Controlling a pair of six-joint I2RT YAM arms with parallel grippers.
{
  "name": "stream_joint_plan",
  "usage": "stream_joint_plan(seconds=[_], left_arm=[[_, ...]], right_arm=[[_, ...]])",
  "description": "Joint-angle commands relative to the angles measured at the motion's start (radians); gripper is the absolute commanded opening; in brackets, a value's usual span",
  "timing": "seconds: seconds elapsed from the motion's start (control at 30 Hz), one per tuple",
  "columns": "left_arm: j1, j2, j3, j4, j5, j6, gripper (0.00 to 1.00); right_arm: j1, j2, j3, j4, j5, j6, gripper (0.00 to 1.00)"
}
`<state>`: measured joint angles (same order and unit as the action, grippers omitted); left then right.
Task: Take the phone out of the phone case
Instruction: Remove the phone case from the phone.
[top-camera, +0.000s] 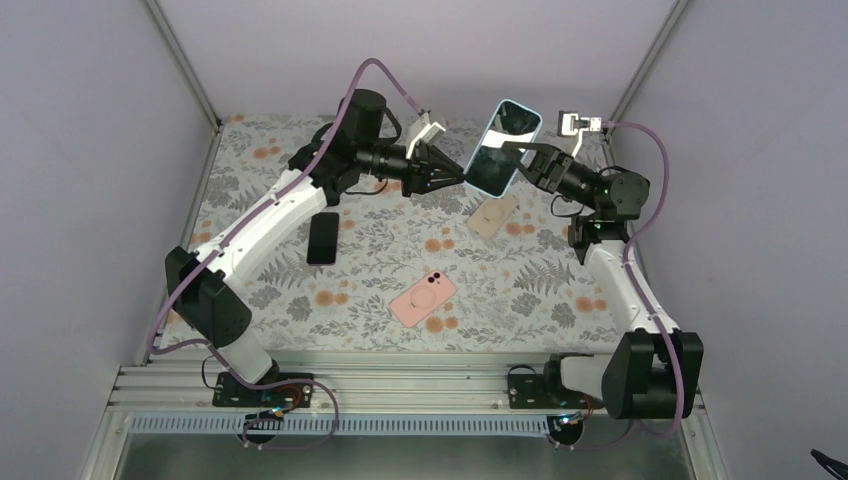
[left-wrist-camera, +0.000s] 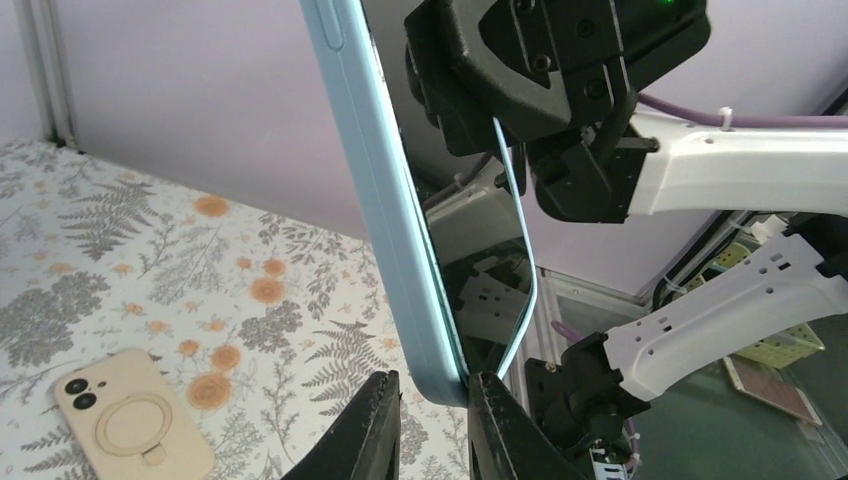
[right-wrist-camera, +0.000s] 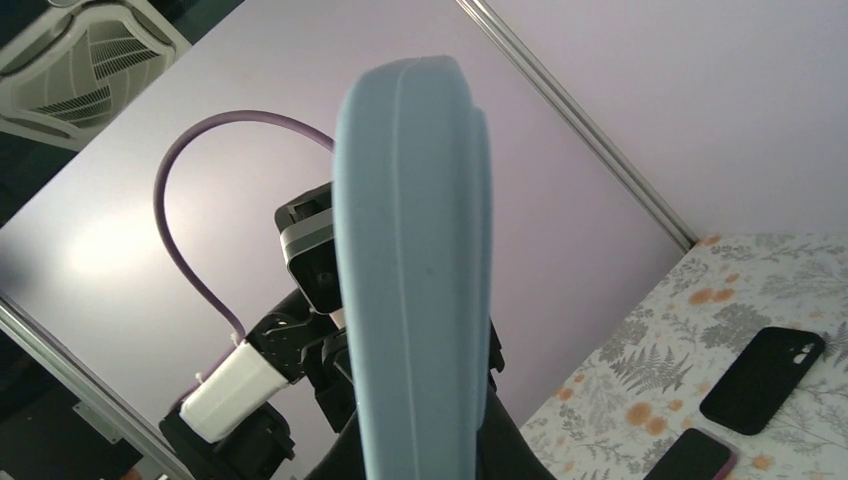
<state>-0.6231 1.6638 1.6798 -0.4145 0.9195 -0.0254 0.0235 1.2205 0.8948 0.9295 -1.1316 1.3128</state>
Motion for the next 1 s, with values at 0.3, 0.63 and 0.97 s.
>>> stream_joint_plan(seconds=[0.3,0.63,0.97], left_arm=[[0.011,0.090,-0.014,-0.007,-0.205,-0.049,0.12],[0.013,0.084,0.005,-0.034,-0.232,0.012,0.10],[0.077,-0.078,-0.067,0.050,0.073,0.041,0.47]], right_arm=[[0.040,0.003,0.043,0.397,0.089,0.447,0.04],[0.041,0.004,0.050,0.379,0.082,0.434,0.04],[0.041,-0.032,0.101,0.228,-0.042,0.158,0.04]])
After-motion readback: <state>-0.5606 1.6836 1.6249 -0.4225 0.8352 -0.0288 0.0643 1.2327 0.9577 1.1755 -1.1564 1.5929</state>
